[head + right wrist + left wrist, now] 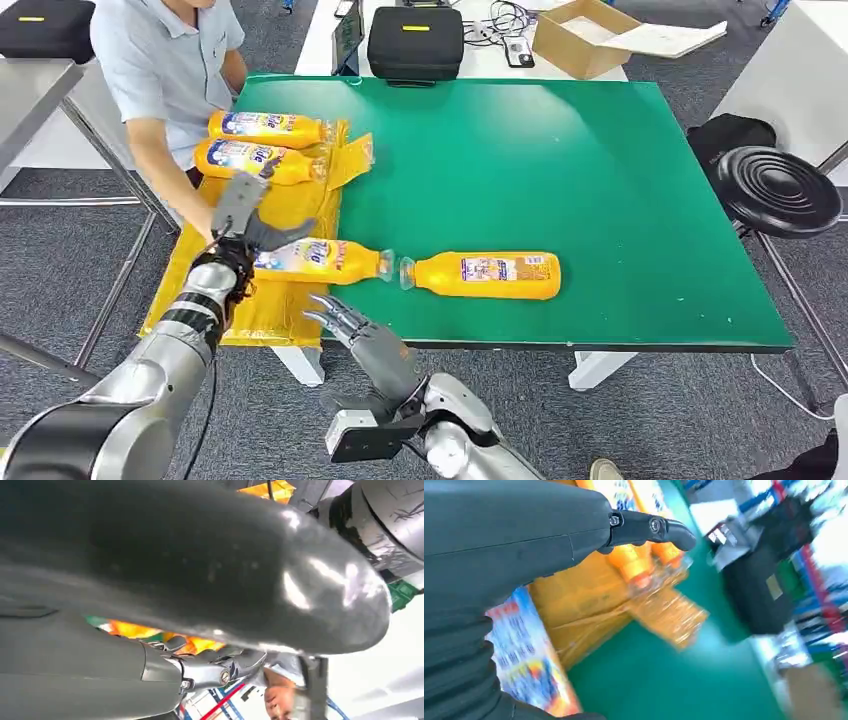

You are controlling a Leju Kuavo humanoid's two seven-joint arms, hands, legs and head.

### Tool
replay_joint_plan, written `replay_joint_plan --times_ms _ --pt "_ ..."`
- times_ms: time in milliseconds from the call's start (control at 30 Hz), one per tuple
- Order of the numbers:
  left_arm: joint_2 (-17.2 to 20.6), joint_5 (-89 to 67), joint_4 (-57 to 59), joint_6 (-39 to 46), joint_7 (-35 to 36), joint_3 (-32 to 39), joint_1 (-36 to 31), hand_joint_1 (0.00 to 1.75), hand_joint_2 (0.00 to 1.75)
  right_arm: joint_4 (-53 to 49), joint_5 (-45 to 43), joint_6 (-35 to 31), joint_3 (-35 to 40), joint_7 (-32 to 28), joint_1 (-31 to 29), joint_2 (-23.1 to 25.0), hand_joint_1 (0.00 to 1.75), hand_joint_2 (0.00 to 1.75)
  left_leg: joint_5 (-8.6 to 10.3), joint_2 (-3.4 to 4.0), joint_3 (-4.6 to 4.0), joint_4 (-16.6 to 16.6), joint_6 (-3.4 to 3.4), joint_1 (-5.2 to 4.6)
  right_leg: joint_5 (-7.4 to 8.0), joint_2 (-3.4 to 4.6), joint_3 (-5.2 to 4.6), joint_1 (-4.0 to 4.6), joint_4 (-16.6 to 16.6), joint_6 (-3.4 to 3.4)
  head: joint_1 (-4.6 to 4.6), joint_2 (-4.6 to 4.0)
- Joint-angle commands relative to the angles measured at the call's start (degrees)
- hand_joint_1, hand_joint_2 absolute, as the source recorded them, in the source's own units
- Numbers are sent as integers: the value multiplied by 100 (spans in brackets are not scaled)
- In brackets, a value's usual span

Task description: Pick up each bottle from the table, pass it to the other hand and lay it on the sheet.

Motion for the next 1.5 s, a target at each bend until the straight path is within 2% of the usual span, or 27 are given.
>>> replay_joint_plan --times_ms 33,167,200,300,367,467,533,567,633,733,900,1067,1167,1333,1500 --pt "-148 445 -882 25 19 328 282 0 175 112 8 -75 -28 -5 -40 -153 0 0 -7 0 17 -1 -4 4 -6 -2 19 5 -4 -8 0 0" --pt "-173 1060 -2726 130 14 -537 1297 0 175 -114 127 -362 -104 8 138 -315 0 0 -3 -1 12 -7 -1 0 -4 -2 13 1 -7 -4 0 0" --pt "-147 1118 -3165 186 21 -734 1571 0 175 -230 165 -536 -205 31 207 -404 0 175 -11 3 26 -7 -2 2 -9 1 27 3 -10 -7 -2 0" --pt "46 978 -4481 439 -111 -1321 2520 0 175 -660 454 -1267 -908 330 471 -881 0 175 -12 -1 30 -11 0 -1 -11 -3 32 1 -15 -5 -2 0" --pt "69 970 -4669 473 -124 -1383 2699 0 175 -713 417 -1200 -1067 264 494 -1020 0 175 -7 1 17 -11 2 -5 -5 0 18 -4 -15 -1 -2 0" --pt "168 1118 -5695 434 -393 -1548 3665 0 175 -1131 703 -1971 -2465 486 836 -1504 0 175 -10 -1 20 -12 4 -8 -6 -1 25 -7 -23 1 0 0" --pt "170 1136 -6028 474 -427 -1565 4046 0 175 -1389 951 -1757 -3236 533 958 -1662 0 175 -12 1 21 -13 7 -12 -7 1 27 -11 -27 2 -2 0" --pt "144 1046 -6074 540 -507 -1572 4114 0 175 -1307 1377 -1894 -3434 809 914 -1750 0 175 -21 2 32 -11 9 -13 -14 1 40 -11 -28 0 -2 0" --pt "98 841 -6083 677 -617 -1610 4143 0 175 -1199 1578 -1815 -3738 817 837 -1759 0 175 -23 -10 22 -3 12 -22 -17 -10 33 -21 -20 0 -2 0" --pt "42 827 -6095 699 -627 -1638 4154 0 175 -1007 1882 -1902 -3787 925 717 -1783 0 175 -22 -3 10 2 12 -20 -11 -4 18 -18 -15 -4 -7 0" --pt "27 825 -6096 704 -624 -1648 4150 0 175 -992 1898 -1904 -3775 933 700 -1771 0 175 -18 -4 3 0 14 -20 -6 -2 9 -15 -16 -3 -2 0" --pt "-6 723 -6020 684 -657 -1722 4110 0 175 -439 2344 -1790 -3568 1416 388 -1836 0 175 -22 0 23 -3 10 -16 -10 -1 24 -7 -15 -7 -4 0" --pt "-55 569 -5840 670 -679 -1902 3980 0 175 561 2487 -1522 -3394 1546 -166 -1794 0 175 -19 11 22 -4 12 -14 -4 10 22 -4 -17 -3 -4 0" --pt "-179 421 -5315 719 -733 -2279 3531 0 175 2293 2471 -1317 -3105 1294 -1218 -1435 0 175 -13 15 16 -3 16 -9 2 13 18 -5 -18 -2 -4 0" --pt "-279 431 -4946 731 -744 -2493 3207 0 175 3162 2579 -1350 -2964 1364 -1917 -1302 0 175 -7 17 20 -2 20 -15 6 16 20 -12 -13 -2 -4 0"
